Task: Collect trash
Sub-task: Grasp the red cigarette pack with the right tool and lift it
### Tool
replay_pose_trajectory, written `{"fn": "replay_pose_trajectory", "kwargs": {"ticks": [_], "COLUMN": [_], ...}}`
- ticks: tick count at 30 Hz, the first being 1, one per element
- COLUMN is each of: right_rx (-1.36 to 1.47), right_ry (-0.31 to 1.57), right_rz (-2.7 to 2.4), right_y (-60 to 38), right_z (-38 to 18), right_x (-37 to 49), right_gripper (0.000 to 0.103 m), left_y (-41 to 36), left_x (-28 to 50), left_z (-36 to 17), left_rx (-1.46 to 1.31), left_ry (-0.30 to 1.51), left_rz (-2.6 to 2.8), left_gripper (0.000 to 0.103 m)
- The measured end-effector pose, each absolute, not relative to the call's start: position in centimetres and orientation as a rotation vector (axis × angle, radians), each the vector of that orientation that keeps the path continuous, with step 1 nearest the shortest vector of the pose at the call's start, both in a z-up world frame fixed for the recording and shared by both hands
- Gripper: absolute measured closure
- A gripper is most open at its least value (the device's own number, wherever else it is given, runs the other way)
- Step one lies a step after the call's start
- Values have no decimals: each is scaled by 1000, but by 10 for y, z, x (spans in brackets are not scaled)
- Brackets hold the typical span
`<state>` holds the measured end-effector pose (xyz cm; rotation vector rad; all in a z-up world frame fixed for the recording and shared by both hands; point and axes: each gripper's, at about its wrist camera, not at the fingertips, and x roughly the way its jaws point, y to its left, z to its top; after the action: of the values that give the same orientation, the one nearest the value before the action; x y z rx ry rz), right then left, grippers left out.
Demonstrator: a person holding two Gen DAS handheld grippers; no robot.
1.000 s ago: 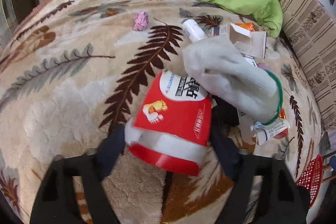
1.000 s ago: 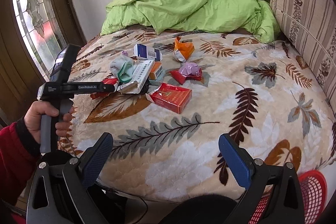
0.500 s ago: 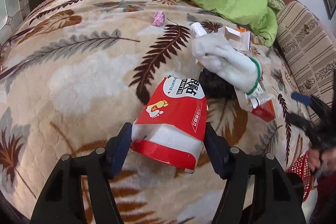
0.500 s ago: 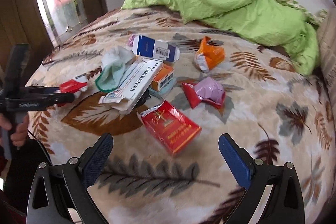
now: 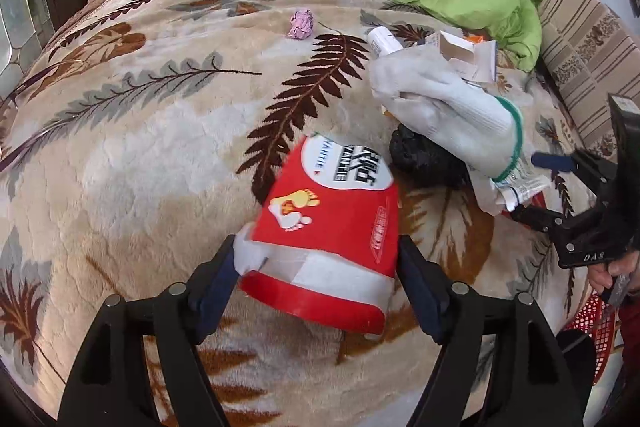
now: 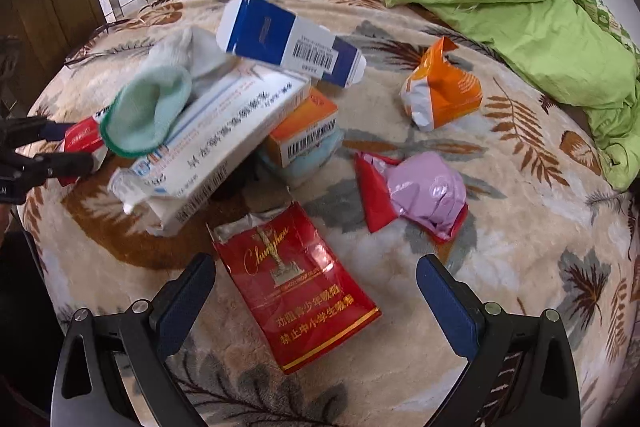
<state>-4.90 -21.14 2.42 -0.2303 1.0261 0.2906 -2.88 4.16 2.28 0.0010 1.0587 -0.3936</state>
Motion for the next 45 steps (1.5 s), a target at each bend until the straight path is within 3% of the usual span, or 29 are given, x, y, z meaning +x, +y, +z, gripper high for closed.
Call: {"fn": "replay_pose_trajectory", "kwargs": {"ticks": [2,9,30,45], "right_rx": [-216,-63,400,566], "right_ry": [1048,1022,877,762], "right_rz": [281,191,66,-84], "right_y": [-212,-219,-233,-295], "right_z": [20,26,61,96], "right_x": [-50,-77,-185,-281], "right_gripper": [24,34,35,35], "left_y": [39,38,-4,-93], "left_x": [-25,-26,-110,-167], "left_z": [22,25,66,98], "left_rx": [4,18,19,145], "left_ry": [1055,1022,927,888], "left_rz": [-384,-345,-552,-796], "left_gripper": [27,41,42,42]}}
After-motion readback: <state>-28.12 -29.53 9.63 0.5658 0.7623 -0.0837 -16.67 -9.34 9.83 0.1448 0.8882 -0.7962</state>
